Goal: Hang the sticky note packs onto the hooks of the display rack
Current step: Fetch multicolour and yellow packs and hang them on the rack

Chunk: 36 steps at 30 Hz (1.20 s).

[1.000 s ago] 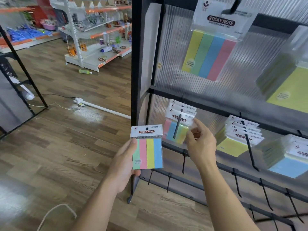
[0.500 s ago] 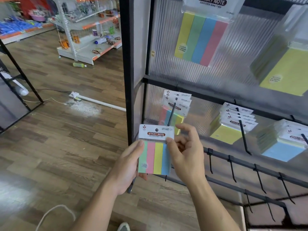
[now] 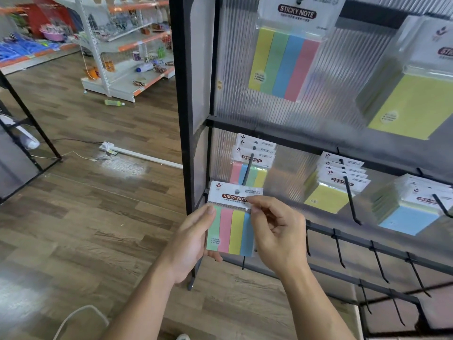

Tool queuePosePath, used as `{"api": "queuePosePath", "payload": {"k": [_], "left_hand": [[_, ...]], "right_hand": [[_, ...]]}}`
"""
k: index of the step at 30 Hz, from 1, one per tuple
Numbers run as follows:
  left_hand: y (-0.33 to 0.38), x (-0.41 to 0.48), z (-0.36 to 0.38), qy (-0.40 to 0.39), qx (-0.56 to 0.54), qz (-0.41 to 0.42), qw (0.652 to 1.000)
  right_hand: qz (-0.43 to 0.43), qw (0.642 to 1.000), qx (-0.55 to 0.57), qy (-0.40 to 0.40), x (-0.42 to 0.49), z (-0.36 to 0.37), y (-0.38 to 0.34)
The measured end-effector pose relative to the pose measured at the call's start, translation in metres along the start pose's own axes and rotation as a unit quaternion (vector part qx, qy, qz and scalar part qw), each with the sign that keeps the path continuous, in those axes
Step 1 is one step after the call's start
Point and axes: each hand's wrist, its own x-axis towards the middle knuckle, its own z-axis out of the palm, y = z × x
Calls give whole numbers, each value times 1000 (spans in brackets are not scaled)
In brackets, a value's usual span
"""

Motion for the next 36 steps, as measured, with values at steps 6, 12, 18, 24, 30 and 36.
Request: {"api": "queuePosePath", "payload": {"k": [6, 12, 18, 24, 30, 36], "left_hand": [[-2, 5, -5, 4, -3, 1, 1000], [7, 16, 2, 26, 66, 2, 997], [5, 28, 3, 54, 77, -18, 995], [10, 52, 6, 86, 162, -18, 983], [23, 88, 7, 101, 343, 3, 934], [29, 116, 8, 132, 431, 27, 892]], "right_hand": [[-3, 999, -26, 27, -1, 5, 5], [7, 996, -62, 66, 6, 8, 13], [-1, 993, -105, 57, 11, 9, 22], [2, 988, -153, 24, 28, 13, 30], [42, 974, -218, -44, 60, 13, 41], [55, 970, -236, -24, 73, 14, 49]]}}
